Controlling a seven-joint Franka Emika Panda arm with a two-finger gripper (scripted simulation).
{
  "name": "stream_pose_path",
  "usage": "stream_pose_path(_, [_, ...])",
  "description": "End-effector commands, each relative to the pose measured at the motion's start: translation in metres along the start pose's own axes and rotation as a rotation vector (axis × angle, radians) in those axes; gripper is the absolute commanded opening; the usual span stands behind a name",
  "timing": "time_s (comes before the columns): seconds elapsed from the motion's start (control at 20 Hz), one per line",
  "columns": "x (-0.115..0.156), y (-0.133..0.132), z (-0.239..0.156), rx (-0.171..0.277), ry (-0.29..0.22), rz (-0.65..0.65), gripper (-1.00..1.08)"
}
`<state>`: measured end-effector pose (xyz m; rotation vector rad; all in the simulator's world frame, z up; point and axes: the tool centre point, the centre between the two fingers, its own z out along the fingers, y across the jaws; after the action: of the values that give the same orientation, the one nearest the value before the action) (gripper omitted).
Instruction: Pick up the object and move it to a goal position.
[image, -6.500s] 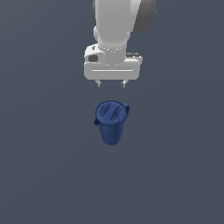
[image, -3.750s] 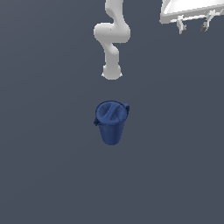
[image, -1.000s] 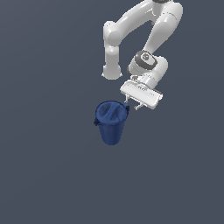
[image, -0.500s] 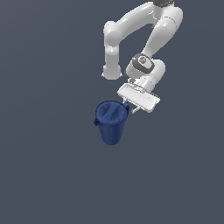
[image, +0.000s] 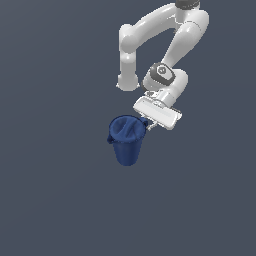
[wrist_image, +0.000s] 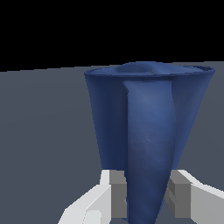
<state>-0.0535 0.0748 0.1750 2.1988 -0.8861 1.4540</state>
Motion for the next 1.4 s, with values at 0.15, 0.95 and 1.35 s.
stream_pose_path(0.15, [0.0, 0.0, 0.0, 0.0, -0.001, 0.003, -1.0])
stream_pose_path(0.95, [0.066, -0.007, -0.006, -0.002, 0.0, 0.003, -1.0])
stream_pose_path(1.35, [0.157, -0.018, -0.017, -0.004, 0.002, 0.002, -1.0])
